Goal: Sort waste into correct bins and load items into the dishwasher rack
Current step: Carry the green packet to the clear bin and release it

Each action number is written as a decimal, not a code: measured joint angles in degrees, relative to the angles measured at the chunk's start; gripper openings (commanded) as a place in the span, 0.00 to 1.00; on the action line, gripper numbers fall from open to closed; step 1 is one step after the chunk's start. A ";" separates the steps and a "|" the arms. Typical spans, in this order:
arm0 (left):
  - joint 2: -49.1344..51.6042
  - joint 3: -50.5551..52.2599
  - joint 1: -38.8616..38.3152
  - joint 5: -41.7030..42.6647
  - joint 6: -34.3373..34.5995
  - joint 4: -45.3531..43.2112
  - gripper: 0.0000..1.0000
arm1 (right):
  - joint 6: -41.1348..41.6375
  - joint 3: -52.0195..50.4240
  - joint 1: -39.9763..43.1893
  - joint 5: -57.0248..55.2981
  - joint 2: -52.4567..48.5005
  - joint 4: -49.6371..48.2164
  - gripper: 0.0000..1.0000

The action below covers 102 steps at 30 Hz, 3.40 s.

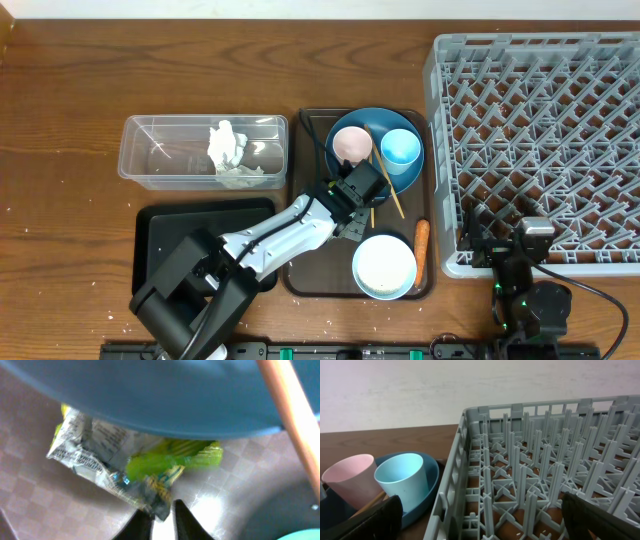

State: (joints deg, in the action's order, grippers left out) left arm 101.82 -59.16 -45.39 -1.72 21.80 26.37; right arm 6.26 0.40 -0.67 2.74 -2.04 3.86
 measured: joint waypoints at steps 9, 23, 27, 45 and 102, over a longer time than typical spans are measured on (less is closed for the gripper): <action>-9.94 0.02 2.91 -0.44 -0.20 4.28 0.06 | 0.00 0.00 0.00 0.00 0.00 0.00 0.99; -22.60 0.04 6.73 -1.22 0.17 9.66 0.52 | 0.00 0.00 0.00 0.00 0.00 0.00 0.99; -17.99 0.98 6.71 0.04 0.24 7.80 0.52 | 0.00 0.00 0.00 0.00 0.00 0.02 0.99; -0.02 2.29 6.71 4.81 0.28 -5.51 0.47 | 0.00 0.00 0.00 0.00 -0.02 0.02 0.99; -27.32 2.45 30.10 4.26 -2.86 4.44 0.66 | 0.00 0.00 0.00 0.00 -0.09 0.00 0.99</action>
State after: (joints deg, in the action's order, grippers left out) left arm 74.50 -56.71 -15.29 2.55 18.94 30.81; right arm 6.26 0.40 -0.67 2.74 -2.13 3.86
